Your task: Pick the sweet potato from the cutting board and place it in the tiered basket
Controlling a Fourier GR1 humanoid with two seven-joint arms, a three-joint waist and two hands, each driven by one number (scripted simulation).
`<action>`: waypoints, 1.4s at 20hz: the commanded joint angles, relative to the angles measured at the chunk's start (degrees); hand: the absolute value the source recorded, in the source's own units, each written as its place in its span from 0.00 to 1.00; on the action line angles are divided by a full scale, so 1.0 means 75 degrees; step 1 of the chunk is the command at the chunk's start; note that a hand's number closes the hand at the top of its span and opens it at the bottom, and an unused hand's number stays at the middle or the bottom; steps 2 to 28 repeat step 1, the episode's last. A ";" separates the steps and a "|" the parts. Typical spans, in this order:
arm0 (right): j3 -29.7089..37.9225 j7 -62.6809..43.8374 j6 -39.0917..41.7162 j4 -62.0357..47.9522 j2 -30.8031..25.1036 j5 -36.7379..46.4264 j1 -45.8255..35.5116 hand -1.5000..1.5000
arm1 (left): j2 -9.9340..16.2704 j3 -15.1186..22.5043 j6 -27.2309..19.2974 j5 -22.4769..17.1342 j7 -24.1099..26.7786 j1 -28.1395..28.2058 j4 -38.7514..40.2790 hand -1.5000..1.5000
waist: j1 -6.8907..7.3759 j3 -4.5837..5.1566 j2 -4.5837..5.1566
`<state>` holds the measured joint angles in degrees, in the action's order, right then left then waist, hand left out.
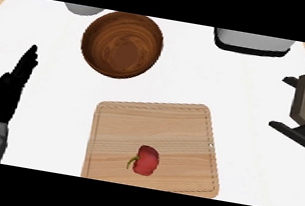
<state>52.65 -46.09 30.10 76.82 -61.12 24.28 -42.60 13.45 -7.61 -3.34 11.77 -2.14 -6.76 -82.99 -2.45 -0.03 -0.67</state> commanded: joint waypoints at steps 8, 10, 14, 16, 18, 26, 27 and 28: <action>0.1489 0.0431 0.0440 0.0483 0.0043 -0.0632 0.1049 0.00 | -0.0040 0.0071 0.0037 0.0027 -0.0170 -0.0247 -0.0004 0.50 | 0.0074 -0.0006 0.0036; 0.1489 0.0431 0.0440 0.0483 0.0043 -0.0632 0.1049 0.00 | -0.0040 0.0071 0.0037 0.0027 -0.0170 -0.0247 -0.0004 0.50 | 0.0074 -0.0006 0.0036; 0.1489 0.0431 0.0440 0.0483 0.0043 -0.0632 0.1049 0.00 | -0.0040 0.0071 0.0037 0.0027 -0.0170 -0.0247 -0.0004 0.50 | 0.0074 -0.0006 0.0036; 0.1489 0.0431 0.0440 0.0483 0.0043 -0.0632 0.1049 0.00 | -0.0040 0.0071 0.0037 0.0027 -0.0170 -0.0247 -0.0004 0.50 | 0.0074 -0.0006 0.0036; 0.1489 0.0431 0.0440 0.0483 0.0043 -0.0632 0.1049 0.00 | -0.0040 0.0071 0.0037 0.0027 -0.0170 -0.0247 -0.0004 0.50 | 0.0074 -0.0006 0.0036; 0.1489 0.0431 0.0440 0.0483 0.0043 -0.0632 0.1049 0.00 | -0.0040 0.0071 0.0037 0.0027 -0.0170 -0.0247 -0.0004 0.50 | 0.0074 -0.0006 0.0036; 0.1489 0.0431 0.0440 0.0483 0.0043 -0.0632 0.1049 0.00 | -0.0040 0.0071 0.0037 0.0027 -0.0170 -0.0247 -0.0004 0.50 | 0.0074 -0.0006 0.0036; 0.1489 0.0431 0.0440 0.0483 0.0043 -0.0632 0.1049 0.00 | -0.0040 0.0071 0.0037 0.0027 -0.0170 -0.0247 -0.0004 0.50 | 0.0074 -0.0006 0.0036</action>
